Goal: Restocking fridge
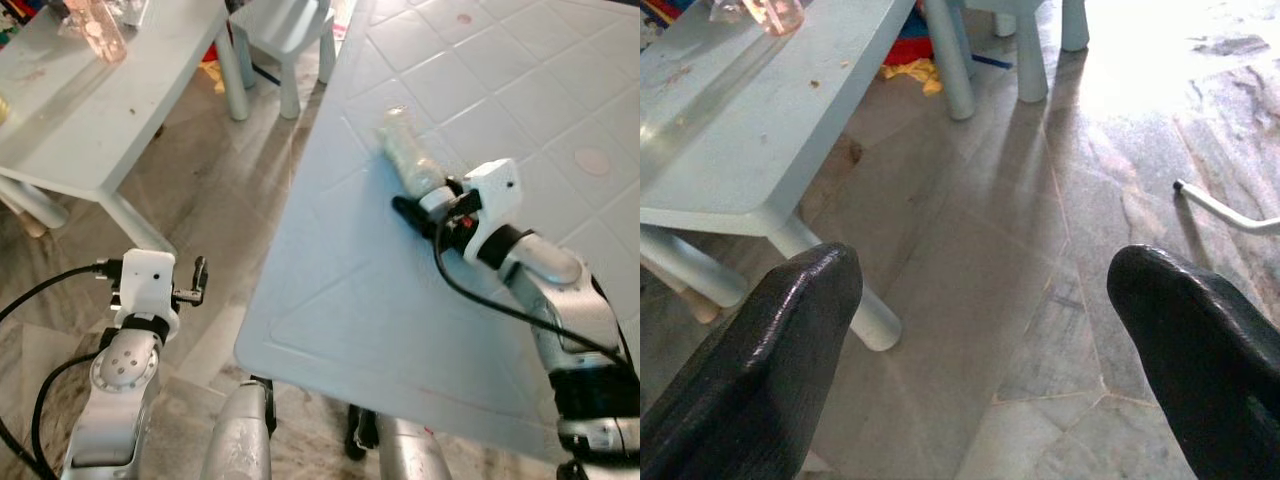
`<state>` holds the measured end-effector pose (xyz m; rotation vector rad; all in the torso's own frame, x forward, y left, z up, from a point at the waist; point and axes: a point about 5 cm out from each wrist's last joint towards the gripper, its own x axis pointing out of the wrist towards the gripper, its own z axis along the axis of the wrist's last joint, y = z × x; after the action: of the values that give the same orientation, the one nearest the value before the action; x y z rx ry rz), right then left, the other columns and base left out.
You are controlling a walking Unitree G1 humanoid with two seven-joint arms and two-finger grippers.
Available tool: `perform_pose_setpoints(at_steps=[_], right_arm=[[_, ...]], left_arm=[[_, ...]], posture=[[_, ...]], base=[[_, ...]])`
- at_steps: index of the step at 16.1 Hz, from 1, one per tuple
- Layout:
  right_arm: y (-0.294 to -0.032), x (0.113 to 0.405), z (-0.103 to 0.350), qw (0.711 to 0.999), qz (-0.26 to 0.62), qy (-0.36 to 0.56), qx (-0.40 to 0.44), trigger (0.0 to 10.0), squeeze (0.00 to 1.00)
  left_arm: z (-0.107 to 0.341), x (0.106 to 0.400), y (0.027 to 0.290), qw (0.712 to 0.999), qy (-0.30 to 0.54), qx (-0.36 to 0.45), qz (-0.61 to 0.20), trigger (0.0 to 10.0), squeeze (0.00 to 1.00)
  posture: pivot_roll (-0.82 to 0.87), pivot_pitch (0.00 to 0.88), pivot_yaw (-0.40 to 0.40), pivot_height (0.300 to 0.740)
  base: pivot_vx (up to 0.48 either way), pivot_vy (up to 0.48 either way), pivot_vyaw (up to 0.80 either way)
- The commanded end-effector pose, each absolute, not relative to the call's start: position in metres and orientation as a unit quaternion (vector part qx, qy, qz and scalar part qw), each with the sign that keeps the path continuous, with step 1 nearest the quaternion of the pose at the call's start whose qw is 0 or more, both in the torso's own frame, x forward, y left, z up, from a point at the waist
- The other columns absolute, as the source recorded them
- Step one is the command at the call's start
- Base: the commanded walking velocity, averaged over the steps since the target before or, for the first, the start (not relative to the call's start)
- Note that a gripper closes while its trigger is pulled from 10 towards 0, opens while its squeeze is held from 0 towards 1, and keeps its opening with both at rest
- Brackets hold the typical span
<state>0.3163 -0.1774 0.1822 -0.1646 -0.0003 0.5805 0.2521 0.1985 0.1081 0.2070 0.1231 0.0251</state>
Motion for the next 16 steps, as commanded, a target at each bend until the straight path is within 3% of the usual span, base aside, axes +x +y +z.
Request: perform_pose_setpoints(at_steps=[1, 9, 16], right_arm=[[-0.169, 0.309, 0.174, 0.954, 0.293, 0.023, -0.066, 10.0, 0.00], [-0.139, 0.284, 0.166, 0.958, 0.280, 0.041, -0.037, 10.0, 0.00], [-0.139, 0.284, 0.166, 0.958, 0.280, 0.041, -0.037, 10.0, 0.00]], left_arm=[[0.101, 0.248, 0.201, 0.992, 0.075, 0.105, 0.018, 10.0, 0.00], [0.099, 0.252, 0.198, 0.992, 0.070, 0.100, 0.020, 10.0, 0.00], [0.099, 0.252, 0.198, 0.992, 0.070, 0.100, 0.020, 10.0, 0.00]], posture=[[0.17, 0.267, 0.012, 0.740], [0.15, 0.246, -0.001, 0.740], [0.15, 0.246, -0.001, 0.740]], base=[[0.000, 0.000, 0.00], [0.000, 0.000, 0.00], [0.000, 0.000, 0.00]])
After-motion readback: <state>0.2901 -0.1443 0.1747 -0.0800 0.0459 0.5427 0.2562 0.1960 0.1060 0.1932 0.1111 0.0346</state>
